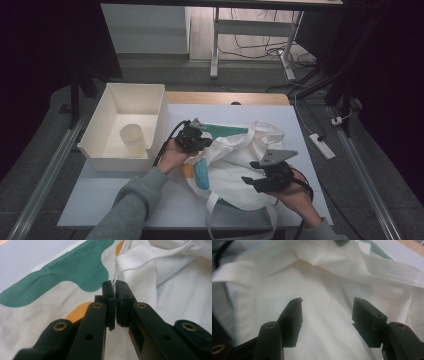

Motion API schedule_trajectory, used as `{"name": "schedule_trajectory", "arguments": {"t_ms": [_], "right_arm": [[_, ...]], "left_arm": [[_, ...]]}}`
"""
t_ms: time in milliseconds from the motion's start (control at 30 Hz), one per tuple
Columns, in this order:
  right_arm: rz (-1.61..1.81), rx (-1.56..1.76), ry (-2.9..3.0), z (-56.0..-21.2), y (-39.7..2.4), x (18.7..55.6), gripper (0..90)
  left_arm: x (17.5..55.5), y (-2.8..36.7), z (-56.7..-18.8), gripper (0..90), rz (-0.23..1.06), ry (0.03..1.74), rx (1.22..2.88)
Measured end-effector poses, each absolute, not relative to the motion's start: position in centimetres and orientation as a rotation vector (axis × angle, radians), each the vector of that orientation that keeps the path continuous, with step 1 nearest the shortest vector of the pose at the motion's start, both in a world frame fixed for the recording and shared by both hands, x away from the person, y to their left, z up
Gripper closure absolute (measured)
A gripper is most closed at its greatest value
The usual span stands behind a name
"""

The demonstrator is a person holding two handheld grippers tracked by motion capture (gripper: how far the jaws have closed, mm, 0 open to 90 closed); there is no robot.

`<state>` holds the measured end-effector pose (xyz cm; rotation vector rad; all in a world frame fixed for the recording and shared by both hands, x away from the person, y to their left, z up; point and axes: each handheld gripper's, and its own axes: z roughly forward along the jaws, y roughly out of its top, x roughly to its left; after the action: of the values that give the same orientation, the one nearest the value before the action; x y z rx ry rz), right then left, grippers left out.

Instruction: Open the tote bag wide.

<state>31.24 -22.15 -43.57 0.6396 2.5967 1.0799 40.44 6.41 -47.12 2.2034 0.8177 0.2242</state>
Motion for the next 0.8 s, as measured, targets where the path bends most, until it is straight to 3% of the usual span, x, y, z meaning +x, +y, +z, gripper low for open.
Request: {"name": "schedule_trajectory", "arguments": {"t_ms": [267, 633, 800], "right_arm": [[0.950, 0.724, 2.587, -45.9, -21.2, 35.8, 42.3], [0.689, 0.753, 2.620, -48.9, -20.3, 38.7, 41.1], [0.606, 0.734, 2.634, -49.8, -19.9, 39.4, 47.6]], "left_arm": [[40.4, 6.5, -47.1, 85.8, 0.224, 0.811, 2.209], [40.4, 6.8, -47.1, 85.8, 0.216, 0.814, 2.202], [40.5, 6.8, -47.1, 85.8, 0.213, 0.815, 2.204]]}}
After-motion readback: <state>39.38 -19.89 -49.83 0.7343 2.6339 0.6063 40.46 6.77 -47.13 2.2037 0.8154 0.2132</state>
